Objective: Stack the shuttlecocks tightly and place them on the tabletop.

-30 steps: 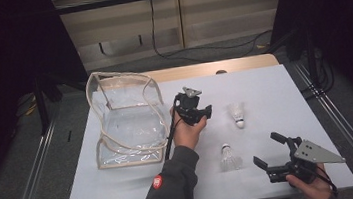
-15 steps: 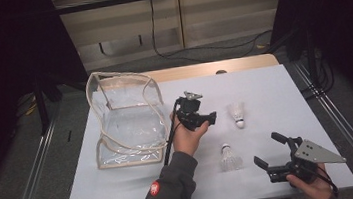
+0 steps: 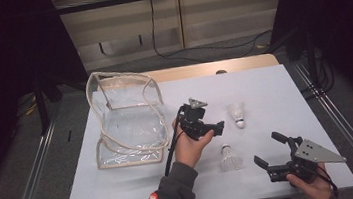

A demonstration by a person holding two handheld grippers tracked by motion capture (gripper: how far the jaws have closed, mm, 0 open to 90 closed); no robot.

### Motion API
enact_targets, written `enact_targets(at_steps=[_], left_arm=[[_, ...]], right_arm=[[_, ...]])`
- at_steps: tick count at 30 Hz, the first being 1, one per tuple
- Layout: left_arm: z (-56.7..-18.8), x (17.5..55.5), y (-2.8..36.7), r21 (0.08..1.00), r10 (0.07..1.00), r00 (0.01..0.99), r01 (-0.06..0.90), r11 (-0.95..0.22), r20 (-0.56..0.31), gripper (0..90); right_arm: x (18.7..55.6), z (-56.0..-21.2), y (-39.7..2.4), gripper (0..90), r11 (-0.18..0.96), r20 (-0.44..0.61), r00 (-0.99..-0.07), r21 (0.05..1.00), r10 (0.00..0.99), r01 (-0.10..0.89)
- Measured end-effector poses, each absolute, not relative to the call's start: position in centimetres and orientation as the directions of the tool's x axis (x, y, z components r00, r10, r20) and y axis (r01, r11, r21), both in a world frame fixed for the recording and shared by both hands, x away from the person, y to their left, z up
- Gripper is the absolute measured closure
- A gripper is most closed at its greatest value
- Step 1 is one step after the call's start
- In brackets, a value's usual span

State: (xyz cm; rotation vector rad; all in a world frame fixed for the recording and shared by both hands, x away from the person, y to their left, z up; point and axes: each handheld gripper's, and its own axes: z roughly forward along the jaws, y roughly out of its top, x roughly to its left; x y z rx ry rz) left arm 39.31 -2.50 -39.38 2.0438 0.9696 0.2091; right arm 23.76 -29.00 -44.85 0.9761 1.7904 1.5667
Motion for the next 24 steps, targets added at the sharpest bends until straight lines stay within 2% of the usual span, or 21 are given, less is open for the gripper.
enact_targets(at_steps=[4,24], left_arm=[[-39.4,38.6,-2.3,0.752,0.679,0.7,0.565,-0.339,-0.221,7.5],[-40.3,35.3,-0.4,0.76,0.611,0.754,0.539,-0.364,-0.242,4.8]], right_arm=[[23.8,-44.9,-29.0,1.8,0.052,0.05,-0.577,0.986,0.815,0.159],[23.8,-44.7,-28.9,1.8,0.055,0.05,-0.576,0.985,0.816,0.164]])
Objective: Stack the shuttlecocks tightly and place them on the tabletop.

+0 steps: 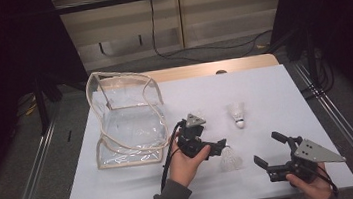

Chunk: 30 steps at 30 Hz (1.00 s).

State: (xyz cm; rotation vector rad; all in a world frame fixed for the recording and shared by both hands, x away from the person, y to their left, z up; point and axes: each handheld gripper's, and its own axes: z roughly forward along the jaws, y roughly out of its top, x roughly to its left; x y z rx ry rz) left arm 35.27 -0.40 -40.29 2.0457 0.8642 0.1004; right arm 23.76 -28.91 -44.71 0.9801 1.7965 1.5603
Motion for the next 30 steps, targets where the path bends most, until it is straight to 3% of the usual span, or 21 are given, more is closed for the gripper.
enact_targets(at_steps=[30], left_arm=[[-41.5,32.2,3.5,0.783,0.532,0.81,0.49,-0.382,-0.247,4.5]], right_arm=[[23.9,-44.7,-29.0,2.0,0.057,0.049,-0.576,0.985,0.816,0.165]])
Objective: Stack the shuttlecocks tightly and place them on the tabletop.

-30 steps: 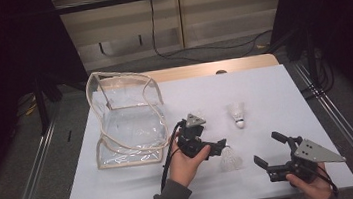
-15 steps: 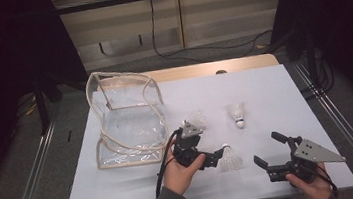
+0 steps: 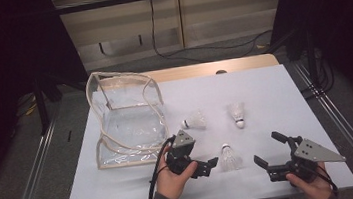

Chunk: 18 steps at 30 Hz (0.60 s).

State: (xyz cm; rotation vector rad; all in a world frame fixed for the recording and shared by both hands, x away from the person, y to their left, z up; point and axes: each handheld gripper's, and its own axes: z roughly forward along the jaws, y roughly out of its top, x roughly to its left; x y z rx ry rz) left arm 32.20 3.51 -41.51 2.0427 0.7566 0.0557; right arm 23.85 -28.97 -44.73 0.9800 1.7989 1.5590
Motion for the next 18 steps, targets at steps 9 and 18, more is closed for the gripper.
enact_targets(at_steps=[9,18], left_arm=[[-41.5,32.0,4.4,0.789,0.504,0.825,0.48,-0.383,-0.257,4.1],[-41.8,31.7,5.1,0.794,0.473,0.843,0.462,-0.395,-0.255,4.4]], right_arm=[[23.8,-44.7,-28.8,2.0,0.065,0.042,-0.579,0.984,0.814,0.163],[23.8,-44.7,-28.9,2.0,0.065,0.043,-0.578,0.984,0.815,0.164]])
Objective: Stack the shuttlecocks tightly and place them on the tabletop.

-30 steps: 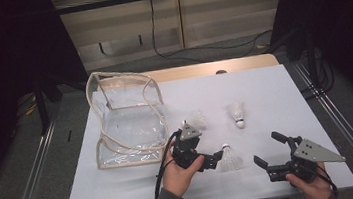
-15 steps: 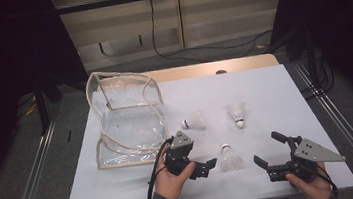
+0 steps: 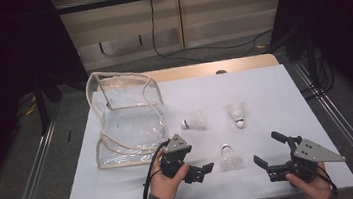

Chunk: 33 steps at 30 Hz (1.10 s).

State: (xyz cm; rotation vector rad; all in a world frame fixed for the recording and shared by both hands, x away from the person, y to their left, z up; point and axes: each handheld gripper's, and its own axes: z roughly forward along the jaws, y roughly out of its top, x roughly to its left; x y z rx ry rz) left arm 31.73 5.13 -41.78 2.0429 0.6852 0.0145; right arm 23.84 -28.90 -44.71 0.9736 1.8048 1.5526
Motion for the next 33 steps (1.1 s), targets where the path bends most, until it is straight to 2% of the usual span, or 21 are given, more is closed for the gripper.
enact_targets(at_steps=[33], left_arm=[[-41.6,31.1,9.9,0.821,0.422,0.871,0.422,-0.384,-0.251,3.5]], right_arm=[[23.8,-44.7,-28.8,2.1,0.067,0.04,-0.583,0.985,0.812,0.162]])
